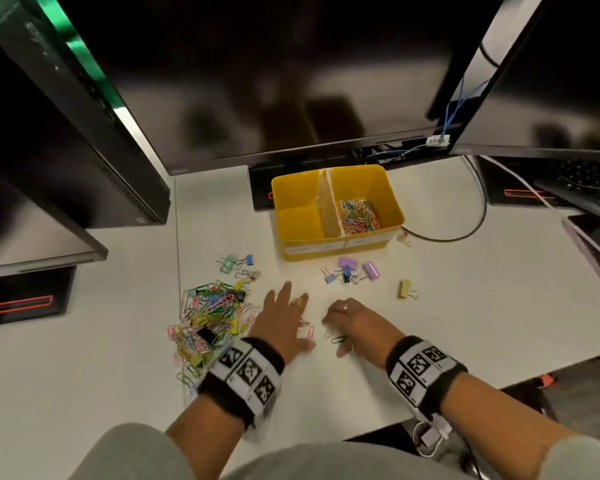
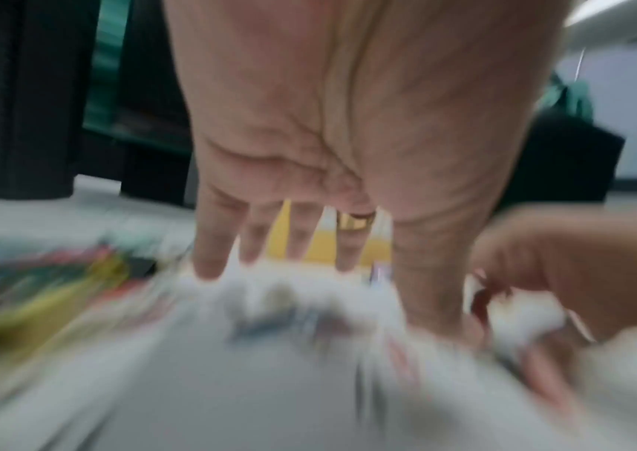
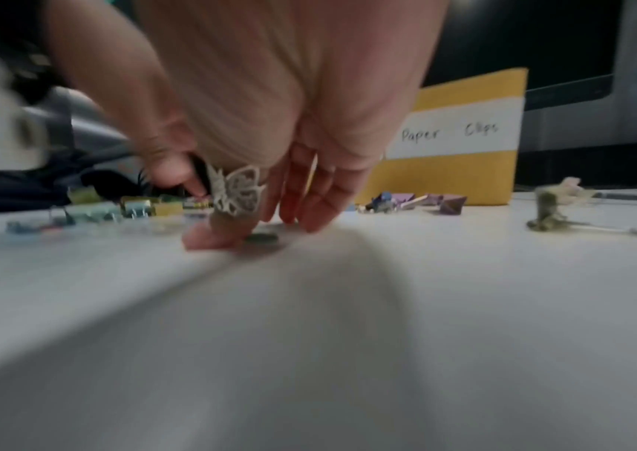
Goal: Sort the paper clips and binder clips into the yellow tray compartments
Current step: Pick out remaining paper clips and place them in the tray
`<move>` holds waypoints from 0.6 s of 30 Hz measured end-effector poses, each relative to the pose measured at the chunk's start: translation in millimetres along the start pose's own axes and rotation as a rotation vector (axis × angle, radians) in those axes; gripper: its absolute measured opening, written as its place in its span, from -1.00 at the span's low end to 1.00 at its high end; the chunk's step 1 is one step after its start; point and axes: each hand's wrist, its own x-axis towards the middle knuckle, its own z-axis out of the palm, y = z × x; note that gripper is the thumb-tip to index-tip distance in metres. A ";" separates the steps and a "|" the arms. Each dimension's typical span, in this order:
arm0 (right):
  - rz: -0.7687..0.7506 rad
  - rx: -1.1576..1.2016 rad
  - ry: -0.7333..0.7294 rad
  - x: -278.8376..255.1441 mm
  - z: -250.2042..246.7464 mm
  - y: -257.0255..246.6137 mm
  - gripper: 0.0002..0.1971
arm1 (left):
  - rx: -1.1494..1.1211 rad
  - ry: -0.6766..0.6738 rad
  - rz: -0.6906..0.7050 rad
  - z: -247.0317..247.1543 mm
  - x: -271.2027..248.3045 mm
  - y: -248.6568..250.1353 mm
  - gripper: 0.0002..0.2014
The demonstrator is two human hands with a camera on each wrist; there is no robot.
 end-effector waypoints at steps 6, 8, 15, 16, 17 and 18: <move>0.109 0.115 -0.002 7.7 3.3 -6.6 -0.81 | 0.233 0.102 -0.038 42.8 -0.3 -18.2 -0.37; 0.127 0.109 0.038 2.0 7.4 -11.1 -0.80 | 0.210 0.177 -0.018 46.5 -4.5 -22.7 -0.47; 0.194 -0.224 0.131 -7.3 21.0 -17.4 -0.73 | 0.181 0.254 -0.004 35.6 -1.3 -17.8 -0.65; 0.220 -0.271 0.097 -6.6 22.3 -18.8 -0.68 | 0.186 0.257 0.001 34.3 -0.8 -17.4 -0.66; 0.231 -0.294 0.119 -3.7 25.4 -15.9 -0.65 | 0.191 0.258 -0.002 33.5 -0.2 -17.9 -0.67; 0.229 -0.351 0.187 -2.9 27.8 -15.2 -0.70 | 0.194 0.260 -0.013 33.7 0.8 -19.4 -0.70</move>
